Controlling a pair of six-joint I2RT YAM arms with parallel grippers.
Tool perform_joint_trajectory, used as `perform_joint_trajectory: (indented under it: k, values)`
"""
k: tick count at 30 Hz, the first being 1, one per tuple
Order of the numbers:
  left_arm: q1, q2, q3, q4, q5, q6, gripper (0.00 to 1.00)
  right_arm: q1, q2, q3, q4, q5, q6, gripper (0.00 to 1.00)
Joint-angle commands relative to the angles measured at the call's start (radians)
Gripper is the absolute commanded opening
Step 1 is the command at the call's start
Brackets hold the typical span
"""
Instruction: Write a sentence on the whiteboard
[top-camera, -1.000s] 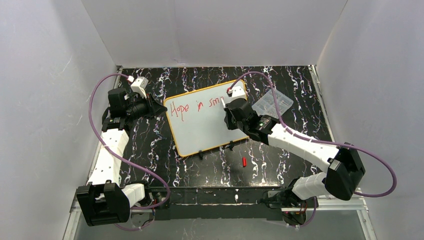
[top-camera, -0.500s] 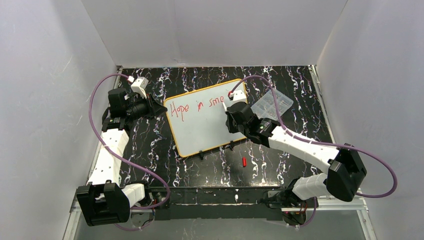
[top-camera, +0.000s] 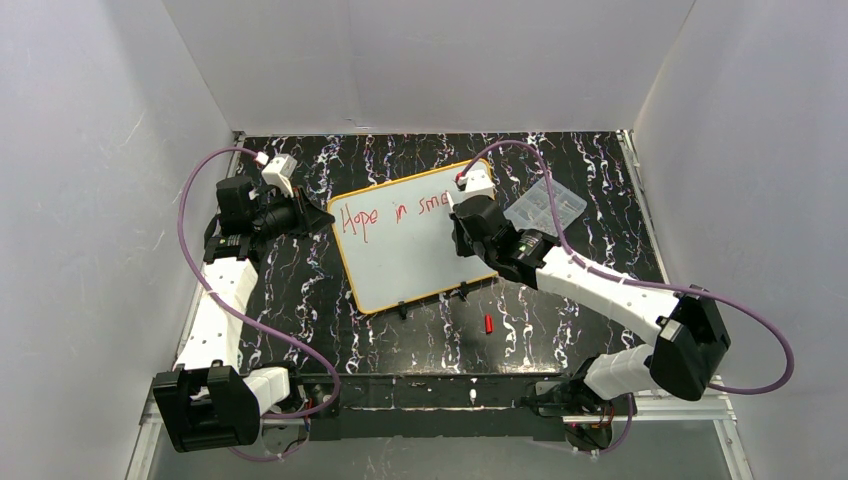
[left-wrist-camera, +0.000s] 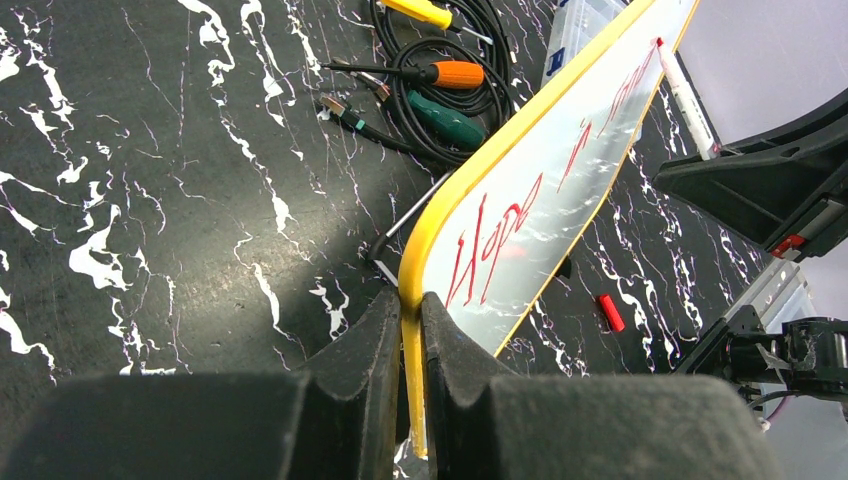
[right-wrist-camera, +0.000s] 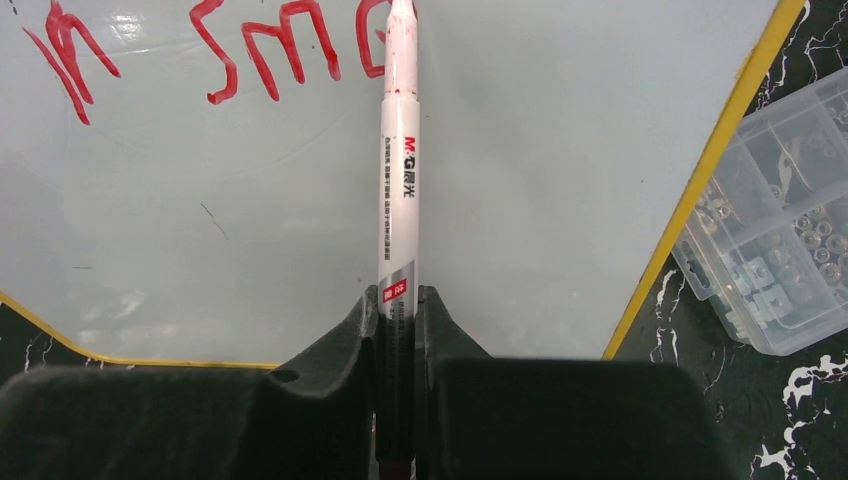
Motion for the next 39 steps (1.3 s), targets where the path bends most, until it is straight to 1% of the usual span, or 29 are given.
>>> perform_joint_trajectory:
  k: [1,9,14,18,26,33,39]
  values:
    - [-0.005,-0.025,0.001,-0.001,0.034,0.018,0.0,-0.003,-0.005,0.014,0.01,0.013,0.004,0.01]
    - [-0.006,-0.026,0.002,-0.001,0.036,0.016,0.0,-0.001,-0.03,-0.069,0.003,-0.024,0.068,0.01]
    - [-0.006,-0.028,0.001,-0.001,0.037,0.016,0.0,-0.002,-0.04,-0.09,0.005,-0.024,0.082,0.01]
    - [-0.005,-0.028,0.001,-0.001,0.035,0.016,0.0,-0.001,-0.043,-0.063,-0.012,0.018,0.075,0.01]
    - [-0.005,-0.027,0.001,-0.001,0.034,0.016,0.0,-0.003,-0.066,0.041,-0.024,0.101,-0.002,0.01]
    - [-0.006,-0.025,0.001,-0.001,0.034,0.017,0.0,-0.026,-0.029,0.092,-0.01,0.086,-0.051,0.01]
    - [-0.006,-0.025,-0.001,-0.001,0.033,0.017,0.0,-0.043,0.003,0.094,-0.01,0.046,-0.058,0.01]
